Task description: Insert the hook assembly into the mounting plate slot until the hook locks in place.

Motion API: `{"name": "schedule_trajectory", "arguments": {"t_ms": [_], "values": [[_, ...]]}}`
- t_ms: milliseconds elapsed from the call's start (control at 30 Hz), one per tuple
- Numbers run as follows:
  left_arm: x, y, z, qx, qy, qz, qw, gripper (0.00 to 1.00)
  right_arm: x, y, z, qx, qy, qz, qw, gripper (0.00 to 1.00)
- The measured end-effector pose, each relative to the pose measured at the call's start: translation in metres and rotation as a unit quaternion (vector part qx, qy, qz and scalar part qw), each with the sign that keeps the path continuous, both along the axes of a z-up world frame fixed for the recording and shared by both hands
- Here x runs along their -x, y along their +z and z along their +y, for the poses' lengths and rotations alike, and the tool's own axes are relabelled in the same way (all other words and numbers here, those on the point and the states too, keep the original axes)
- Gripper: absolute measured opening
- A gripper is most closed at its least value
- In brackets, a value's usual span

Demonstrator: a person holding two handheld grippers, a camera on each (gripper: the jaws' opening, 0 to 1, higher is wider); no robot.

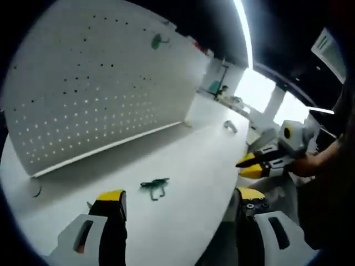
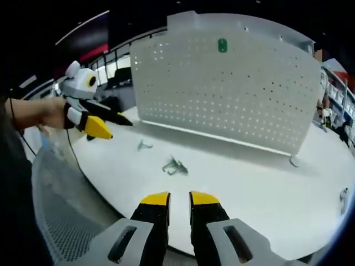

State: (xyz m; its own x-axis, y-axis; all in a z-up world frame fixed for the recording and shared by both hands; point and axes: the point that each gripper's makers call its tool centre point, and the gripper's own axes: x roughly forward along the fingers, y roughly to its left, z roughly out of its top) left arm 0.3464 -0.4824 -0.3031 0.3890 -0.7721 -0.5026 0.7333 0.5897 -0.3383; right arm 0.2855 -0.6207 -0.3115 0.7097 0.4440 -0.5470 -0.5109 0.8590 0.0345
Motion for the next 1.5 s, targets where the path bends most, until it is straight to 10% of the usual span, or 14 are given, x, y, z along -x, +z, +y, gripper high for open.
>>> {"name": "schedule_trajectory", "arguments": {"t_ms": [500, 1500], "values": [[-0.029, -0.054, -0.031, -0.070, -0.060, -0.019, 0.9955, 0.67, -0.003, -0.004, -0.005, -0.019, -0.022, 0.013, 0.9995, 0.11], [-0.071, -0.102, -0.051, -0.100, -0.103, -0.013, 0.9895, 0.43, -0.002, -0.019, -0.011, -0.025, -0.044, 0.053, 0.9973, 0.10]]}}
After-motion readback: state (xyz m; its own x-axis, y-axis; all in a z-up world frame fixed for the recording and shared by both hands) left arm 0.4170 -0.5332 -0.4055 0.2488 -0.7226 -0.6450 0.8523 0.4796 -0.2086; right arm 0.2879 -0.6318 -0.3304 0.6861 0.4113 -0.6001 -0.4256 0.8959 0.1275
